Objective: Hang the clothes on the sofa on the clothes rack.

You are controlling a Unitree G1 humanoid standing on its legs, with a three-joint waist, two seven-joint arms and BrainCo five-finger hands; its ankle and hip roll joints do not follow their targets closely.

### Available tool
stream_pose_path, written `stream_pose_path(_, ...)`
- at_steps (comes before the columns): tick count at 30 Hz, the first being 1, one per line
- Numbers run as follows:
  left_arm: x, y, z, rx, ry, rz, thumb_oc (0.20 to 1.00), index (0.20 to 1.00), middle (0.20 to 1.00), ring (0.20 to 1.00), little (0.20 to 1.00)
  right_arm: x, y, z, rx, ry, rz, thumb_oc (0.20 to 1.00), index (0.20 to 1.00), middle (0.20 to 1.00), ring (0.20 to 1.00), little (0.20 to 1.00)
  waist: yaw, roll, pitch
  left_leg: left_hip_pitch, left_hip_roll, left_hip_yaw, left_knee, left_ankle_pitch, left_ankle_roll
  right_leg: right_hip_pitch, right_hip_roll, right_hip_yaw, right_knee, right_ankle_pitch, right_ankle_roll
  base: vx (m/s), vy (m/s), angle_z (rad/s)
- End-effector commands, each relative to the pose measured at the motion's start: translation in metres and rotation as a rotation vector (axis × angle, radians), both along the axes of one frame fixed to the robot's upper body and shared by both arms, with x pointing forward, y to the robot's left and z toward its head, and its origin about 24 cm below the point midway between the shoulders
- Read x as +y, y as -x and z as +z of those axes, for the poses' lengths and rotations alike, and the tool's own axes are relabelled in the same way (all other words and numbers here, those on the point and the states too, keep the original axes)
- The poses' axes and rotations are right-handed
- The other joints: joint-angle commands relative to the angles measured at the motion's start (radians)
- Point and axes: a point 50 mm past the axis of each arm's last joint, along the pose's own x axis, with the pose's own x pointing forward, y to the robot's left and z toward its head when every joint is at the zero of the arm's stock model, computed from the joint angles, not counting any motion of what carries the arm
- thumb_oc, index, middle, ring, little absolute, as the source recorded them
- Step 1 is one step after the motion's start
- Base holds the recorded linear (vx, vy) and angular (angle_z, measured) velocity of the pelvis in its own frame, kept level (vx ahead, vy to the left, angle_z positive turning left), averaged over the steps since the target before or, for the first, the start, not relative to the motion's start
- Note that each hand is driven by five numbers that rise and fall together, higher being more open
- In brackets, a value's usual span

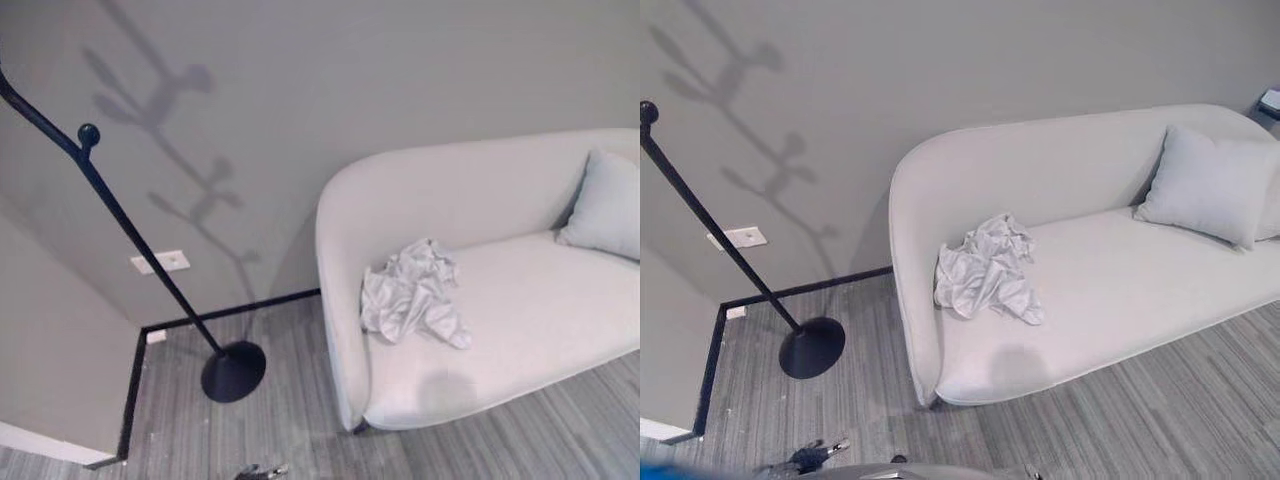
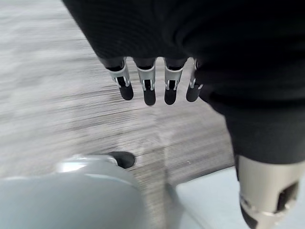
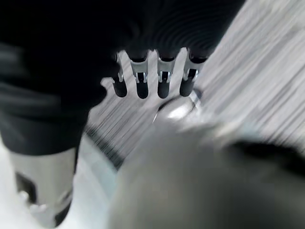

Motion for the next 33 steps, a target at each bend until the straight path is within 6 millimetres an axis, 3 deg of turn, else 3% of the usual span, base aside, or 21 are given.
stream_pose_path(1, 0.015, 0.012, 0.001, 0.019, -0.029, 0.038, 1.0, 1.0, 1.0, 1.0, 1.0, -0.016, -0.025, 0.007, -0.074, 0.065, 0.028, 1.0, 1.0, 1.0, 1.0, 1.0, -0.018, -0.005, 0.007, -0.05, 0.079, -0.05, -0.045, 0.036, -0.044, 0.13, 0.079, -0.05, -0.279, 0.155, 0.007, 0.16, 0.216, -0.15)
stream_pose_path(2, 0.015, 0.012, 0.001, 0.019, -0.029, 0.038, 1.0, 1.0, 1.0, 1.0, 1.0, -0.016, -0.025, 0.007, -0.073, 0.065, 0.028, 1.0, 1.0, 1.0, 1.0, 1.0, -0.018, -0.005, 0.008, -0.048, 0.079, -0.05, -0.046, 0.035, -0.044, 0.131, 0.079, -0.05, -0.278, 0.154, 0.007, 0.15, 0.199, -0.32)
stream_pose_path(4, 0.016, 0.016, 0.0, 0.036, -0.031, 0.031, 1.0, 1.0, 1.0, 1.0, 1.0, -0.02, -0.027, 0.008, -0.082, 0.085, 0.016, 1.0, 1.0, 1.0, 1.0, 1.0, -0.024, 0.004, 0.007, -0.021, 0.077, -0.026, -0.082, 0.034, -0.044, 0.105, 0.165, -0.076, -0.317, 0.054, 0.003, 0.11, 0.135, -0.31)
stream_pose_path(5, 0.017, 0.015, 0.001, 0.038, -0.035, 0.024, 1.0, 1.0, 1.0, 1.0, 1.0, -0.021, -0.027, 0.008, -0.08, 0.095, 0.01, 1.0, 1.0, 1.0, 1.0, 1.0, -0.027, 0.003, 0.011, 0.0, 0.07, -0.013, -0.097, 0.032, -0.044, 0.091, 0.2, -0.096, -0.332, 0.038, 0.001, 0.12, 0.12, -0.25)
stream_pose_path(7, 0.016, 0.013, 0.001, 0.035, -0.037, 0.014, 1.0, 1.0, 1.0, 1.0, 1.0, -0.025, -0.026, 0.009, -0.075, 0.111, -0.003, 1.0, 1.0, 1.0, 1.0, 1.0, -0.033, -0.002, 0.022, 0.032, 0.051, -0.006, -0.107, 0.023, -0.041, 0.071, 0.255, -0.12, -0.356, 0.03, -0.003, 0.11, 0.095, -0.4)
stream_pose_path(11, 0.007, 0.003, 0.001, 0.004, -0.018, -0.008, 1.0, 1.0, 1.0, 1.0, 1.0, -0.028, -0.023, 0.009, -0.065, 0.118, -0.03, 1.0, 1.0, 1.0, 1.0, 1.0, -0.044, -0.009, 0.048, 0.079, 0.02, -0.017, -0.104, 0.004, -0.038, 0.068, 0.311, -0.113, -0.388, 0.035, -0.015, 0.1, 0.052, 0.03)
stream_pose_path(16, -0.005, 0.001, -0.001, -0.008, 0.014, -0.025, 1.0, 1.0, 1.0, 1.0, 1.0, -0.028, -0.019, 0.008, -0.045, 0.105, -0.034, 1.0, 1.0, 1.0, 1.0, 1.0, -0.047, 0.003, 0.052, 0.107, 0.017, -0.029, -0.112, -0.002, -0.04, 0.062, 0.323, -0.093, -0.367, 0.036, -0.022, 0.12, -0.047, 0.05)
stream_pose_path(18, -0.003, 0.012, -0.003, 0.023, 0.02, 0.03, 1.0, 1.0, 1.0, 1.0, 1.0, -0.03, -0.023, 0.009, -0.058, 0.11, -0.014, 1.0, 1.0, 1.0, 1.0, 1.0, -0.042, -0.005, 0.038, 0.135, 0.028, -0.039, -0.079, -0.045, -0.052, 0.081, 0.323, -0.102, -0.351, 0.016, -0.042, 0.36, -0.195, 0.12)
stream_pose_path(19, -0.004, 0.016, -0.004, 0.026, 0.027, 0.059, 1.0, 1.0, 1.0, 1.0, 1.0, -0.031, -0.029, 0.011, -0.079, 0.127, 0.044, 1.0, 1.0, 1.0, 1.0, 1.0, -0.038, -0.012, 0.035, 0.131, 0.037, -0.035, -0.011, -0.074, -0.065, 0.096, 0.322, -0.106, -0.35, 0.005, -0.052, 0.34, -0.282, 0.22)
stream_pose_path(20, -0.012, -0.001, -0.001, -0.037, 0.039, 0.049, 1.0, 1.0, 1.0, 1.0, 1.0, -0.032, -0.065, 0.021, -0.199, 0.192, 0.18, 1.0, 1.0, 1.0, 1.0, 1.0, -0.02, -0.029, 0.078, 0.002, 0.034, -0.053, 0.248, -0.051, -0.081, 0.116, 0.316, -0.107, -0.346, -0.001, -0.078, 0.14, -0.182, 0.33)
stream_pose_path(21, -0.012, -0.001, -0.001, -0.037, 0.039, 0.049, 1.0, 1.0, 1.0, 1.0, 1.0, -0.032, -0.065, 0.021, -0.199, 0.192, 0.18, 1.0, 1.0, 1.0, 1.0, 1.0, -0.022, -0.027, 0.076, -0.004, 0.035, -0.055, 0.255, -0.055, -0.081, 0.114, 0.317, -0.11, -0.345, -0.002, -0.078, 0.02, -0.137, 0.46)
stream_pose_path(23, -0.018, -0.013, 0.001, -0.1, 0.059, 0.067, 1.0, 1.0, 1.0, 1.0, 1.0, -0.031, -0.097, 0.034, -0.317, 0.247, 0.287, 1.0, 1.0, 1.0, 1.0, 1.0, -0.005, -0.035, 0.093, -0.099, 0.036, -0.08, 0.316, -0.042, -0.069, 0.139, 0.3, -0.109, -0.363, -0.012, -0.078, 0.07, -0.038, 0.23)
stream_pose_path(24, -0.018, -0.013, 0.001, -0.1, 0.059, 0.068, 1.0, 1.0, 1.0, 1.0, 1.0, -0.031, -0.097, 0.034, -0.317, 0.247, 0.287, 1.0, 1.0, 1.0, 1.0, 1.0, -0.005, -0.034, 0.094, -0.099, 0.036, -0.081, 0.318, -0.043, -0.069, 0.14, 0.3, -0.11, -0.363, -0.012, -0.078, 0.14, -0.002, -0.03)
stream_pose_path(26, -0.017, -0.013, 0.002, -0.125, 0.075, 0.131, 1.0, 1.0, 1.0, 1.0, 1.0, -0.029, -0.113, 0.042, -0.391, 0.257, 0.313, 1.0, 1.0, 1.0, 1.0, 1.0, 0.007, -0.04, 0.085, -0.092, 0.064, -0.089, 0.222, -0.041, -0.076, 0.159, 0.286, -0.109, -0.39, -0.021, -0.069, 0.22, 0.055, 0.02)
stream_pose_path(28, -0.02, -0.01, 0.0, -0.117, 0.077, 0.146, 1.0, 1.0, 1.0, 1.0, 1.0, -0.023, -0.137, 0.057, -0.509, 0.273, 0.354, 1.0, 1.0, 1.0, 1.0, 1.0, 0.027, -0.025, 0.076, -0.108, 0.122, -0.136, 0.008, 0.084, -0.109, 0.182, 0.289, -0.108, -0.413, -0.04, -0.065, 0.25, 0.117, -0.05)
stream_pose_path(31, -0.026, -0.015, 0.001, -0.129, 0.082, 0.11, 1.0, 1.0, 1.0, 1.0, 1.0, -0.021, -0.149, 0.066, -0.562, 0.296, 0.386, 1.0, 1.0, 1.0, 1.0, 1.0, 0.039, -0.019, 0.082, -0.148, 0.147, -0.165, -0.099, 0.118, -0.126, 0.214, 0.28, -0.088, -0.423, -0.068, -0.061, 0.18, 0.118, 0.04)
stream_pose_path(33, -0.028, -0.019, 0.002, -0.138, 0.075, 0.083, 1.0, 1.0, 1.0, 1.0, 1.0, -0.021, -0.145, 0.061, -0.523, 0.302, 0.416, 1.0, 1.0, 1.0, 1.0, 1.0, 0.05, -0.007, 0.078, -0.171, 0.178, -0.179, -0.152, 0.151, -0.153, 0.266, 0.255, -0.062, -0.429, -0.091, -0.048, 0.34, 0.249, -0.18)
